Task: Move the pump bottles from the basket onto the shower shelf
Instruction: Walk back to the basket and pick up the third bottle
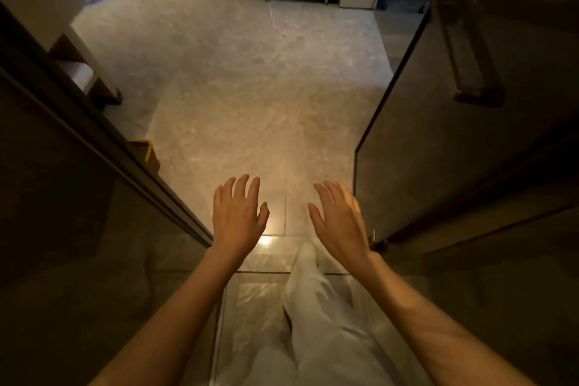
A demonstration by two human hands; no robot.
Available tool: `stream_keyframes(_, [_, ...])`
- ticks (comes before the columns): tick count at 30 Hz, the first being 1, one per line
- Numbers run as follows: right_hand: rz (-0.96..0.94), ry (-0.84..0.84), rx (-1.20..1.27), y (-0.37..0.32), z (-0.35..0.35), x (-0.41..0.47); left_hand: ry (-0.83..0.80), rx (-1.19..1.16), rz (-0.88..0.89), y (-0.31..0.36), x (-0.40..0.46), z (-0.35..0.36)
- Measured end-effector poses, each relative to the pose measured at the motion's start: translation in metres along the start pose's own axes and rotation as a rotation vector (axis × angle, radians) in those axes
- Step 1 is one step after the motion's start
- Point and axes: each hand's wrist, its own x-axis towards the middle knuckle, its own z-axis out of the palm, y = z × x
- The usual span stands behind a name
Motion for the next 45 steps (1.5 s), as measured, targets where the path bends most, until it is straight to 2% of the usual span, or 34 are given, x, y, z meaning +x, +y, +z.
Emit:
stream_keyframes(7, [-0.053,0.005,0.072,0.005,-0.002,0.171,0.104,0.045,-0.061,-0.013,0.153,0.007])
stream_keyframes(15, [-0.142,-0.098,0.059,0.015,-0.020,0.328,0.043,0.045,-0.179,-0.006,0.288,0.012])
stream_keyframes(24, [-0.165,-0.215,0.038,0.012,0.005,0.441,-0.035,-0.045,-0.267,-0.029,0.386,0.054])
stream_keyframes(27, [-0.188,-0.221,0.007,0.002,0.017,0.495,-0.084,-0.064,-0.282,-0.050,0.431,0.070])
stream_keyframes(34, [-0.240,-0.218,-0.059,-0.027,0.036,0.649,-0.108,-0.077,-0.441,-0.130,0.529,0.090])
stream_keyframes(39, [-0.366,-0.321,-0.092,-0.062,0.065,0.717,-0.116,-0.080,-0.543,-0.168,0.568,0.094])
stream_keyframes(45, [-0.610,-0.416,-0.126,-0.125,0.108,0.815,-0.100,-0.084,-0.781,-0.226,0.626,0.094])
